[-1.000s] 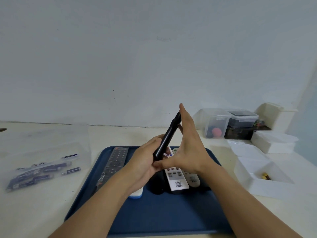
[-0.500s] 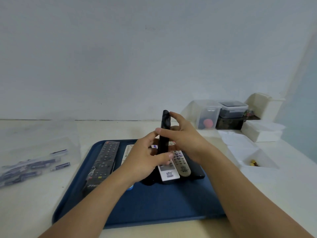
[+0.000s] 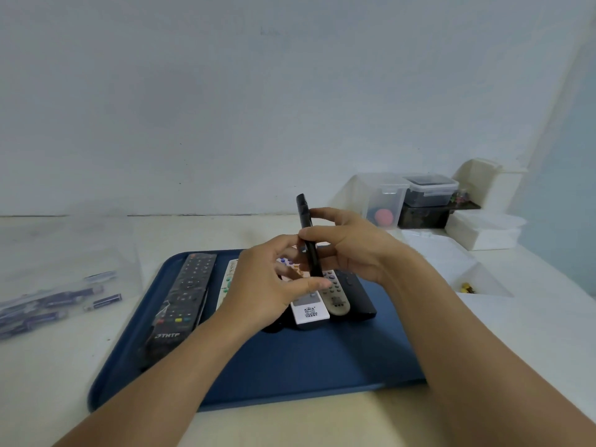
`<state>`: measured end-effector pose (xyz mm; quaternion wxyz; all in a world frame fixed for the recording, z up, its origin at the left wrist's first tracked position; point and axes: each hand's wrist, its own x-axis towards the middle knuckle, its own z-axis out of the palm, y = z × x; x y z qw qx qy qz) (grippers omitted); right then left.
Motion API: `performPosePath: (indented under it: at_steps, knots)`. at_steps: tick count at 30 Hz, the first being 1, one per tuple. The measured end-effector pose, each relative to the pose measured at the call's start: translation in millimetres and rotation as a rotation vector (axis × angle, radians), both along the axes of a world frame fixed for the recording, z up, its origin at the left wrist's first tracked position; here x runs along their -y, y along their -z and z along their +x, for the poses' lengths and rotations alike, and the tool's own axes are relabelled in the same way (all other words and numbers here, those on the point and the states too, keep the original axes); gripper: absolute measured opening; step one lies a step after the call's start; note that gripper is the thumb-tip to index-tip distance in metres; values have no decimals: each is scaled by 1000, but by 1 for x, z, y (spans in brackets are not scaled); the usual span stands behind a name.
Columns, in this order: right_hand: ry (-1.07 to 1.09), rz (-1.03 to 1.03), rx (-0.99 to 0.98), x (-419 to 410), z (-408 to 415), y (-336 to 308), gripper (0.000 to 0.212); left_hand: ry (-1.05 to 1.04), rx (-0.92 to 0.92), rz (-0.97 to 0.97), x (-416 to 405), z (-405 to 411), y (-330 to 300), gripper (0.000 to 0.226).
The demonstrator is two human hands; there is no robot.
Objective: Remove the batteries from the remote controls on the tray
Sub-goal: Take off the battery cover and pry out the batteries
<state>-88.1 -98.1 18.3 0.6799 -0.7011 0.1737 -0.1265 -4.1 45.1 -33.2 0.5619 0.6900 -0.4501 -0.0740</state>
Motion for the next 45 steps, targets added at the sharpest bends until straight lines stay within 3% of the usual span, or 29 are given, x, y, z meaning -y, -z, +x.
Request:
performPosePath:
  at_steps: [2, 5, 9, 13, 19, 23, 28, 37, 42, 45]
  knots:
    - [148, -178, -77, 12, -5, -4, 48, 1, 145, 99, 1, 3, 2, 70]
    - [414, -600, -298, 26, -15, -10, 41, 38, 377, 313, -2, 8, 5, 95]
    - [308, -876, -698, 29, -29, -6, 32, 192, 543, 524, -4, 5, 8, 98]
    - [248, -955, -811, 32, -29, -2, 28, 218, 576, 628, -6, 5, 7, 78]
    - [281, -965, -807, 33, -25, 4, 35, 218, 569, 598, -7, 10, 8, 78]
    - [366, -1081, -669, 36, -22, 0, 33, 210, 563, 592, -9, 9, 6, 79]
    - [136, -903, -778, 25, -23, -3, 39, 208, 571, 601, -10, 8, 5, 79]
    - [105, -879, -803, 20, -17, 2, 35, 191, 553, 552, -10, 12, 9, 77]
    - [275, -880, -566, 40, -18, -2, 30, 216, 516, 535, -10, 9, 8, 66]
    - [376, -840, -128, 43, -16, -6, 21, 100, 200, 242, -3, 7, 2, 52]
